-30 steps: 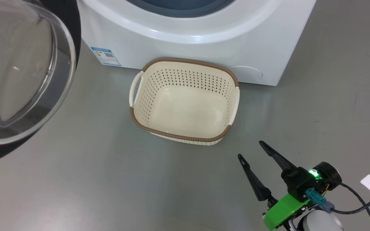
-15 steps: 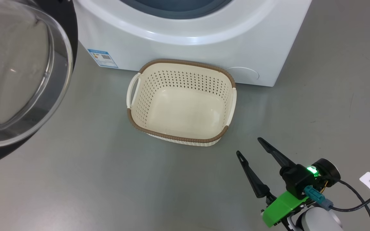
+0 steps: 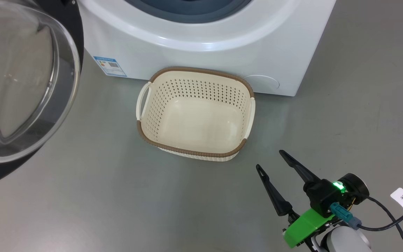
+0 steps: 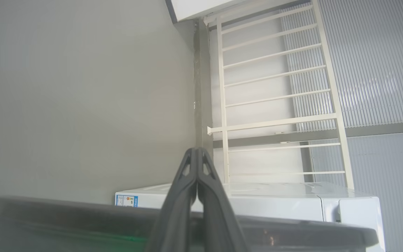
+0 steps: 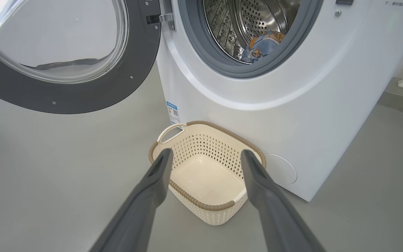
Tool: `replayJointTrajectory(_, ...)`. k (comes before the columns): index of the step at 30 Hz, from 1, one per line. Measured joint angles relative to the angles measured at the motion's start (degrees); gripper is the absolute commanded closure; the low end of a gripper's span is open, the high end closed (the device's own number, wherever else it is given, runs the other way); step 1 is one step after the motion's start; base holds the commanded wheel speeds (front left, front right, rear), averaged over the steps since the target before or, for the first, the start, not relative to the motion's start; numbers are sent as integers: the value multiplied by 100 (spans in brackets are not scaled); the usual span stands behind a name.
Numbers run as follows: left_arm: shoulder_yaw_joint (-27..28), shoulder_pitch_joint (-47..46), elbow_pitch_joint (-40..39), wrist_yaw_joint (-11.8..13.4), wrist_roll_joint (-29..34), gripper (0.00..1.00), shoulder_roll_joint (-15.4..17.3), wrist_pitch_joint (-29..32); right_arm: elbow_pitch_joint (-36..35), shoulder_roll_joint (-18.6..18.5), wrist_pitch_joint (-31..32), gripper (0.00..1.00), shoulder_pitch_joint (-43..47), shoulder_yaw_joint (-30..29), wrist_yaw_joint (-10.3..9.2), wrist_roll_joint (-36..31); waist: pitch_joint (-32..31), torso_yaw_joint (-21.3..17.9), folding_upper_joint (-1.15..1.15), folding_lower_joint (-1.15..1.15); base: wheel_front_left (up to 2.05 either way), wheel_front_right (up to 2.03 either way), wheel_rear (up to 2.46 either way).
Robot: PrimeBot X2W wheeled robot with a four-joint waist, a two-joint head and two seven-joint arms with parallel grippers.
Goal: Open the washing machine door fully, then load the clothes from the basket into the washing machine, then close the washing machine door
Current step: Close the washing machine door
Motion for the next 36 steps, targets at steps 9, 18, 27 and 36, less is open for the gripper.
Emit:
replayJointTrajectory(9, -238, 240, -350, -2, -46, 100, -56, 617, 15, 40, 0, 0, 1, -20, 0, 0, -115, 6, 0, 0, 0, 0, 0)
replayJointTrajectory(18, -455, 678, -766, -25, -136, 100, -233, 1351, 57, 81, 0, 0, 8, 4, 0, 3, -299, 11, 0, 0, 0, 0, 0)
replayJointTrajectory(27, -637, 1339, -1669, -24, -536, 100, -612, 2462, 81, 136, 0, 0, 31, 7, 0, 13, -557, -5, 0, 0, 0, 0, 0)
replayJointTrajectory(36, -851, 2074, -2892, -24, -931, 100, -1222, 3356, 91, 224, 0, 0, 157, -8, 0, 63, -782, -24, 0, 0, 0, 0, 0)
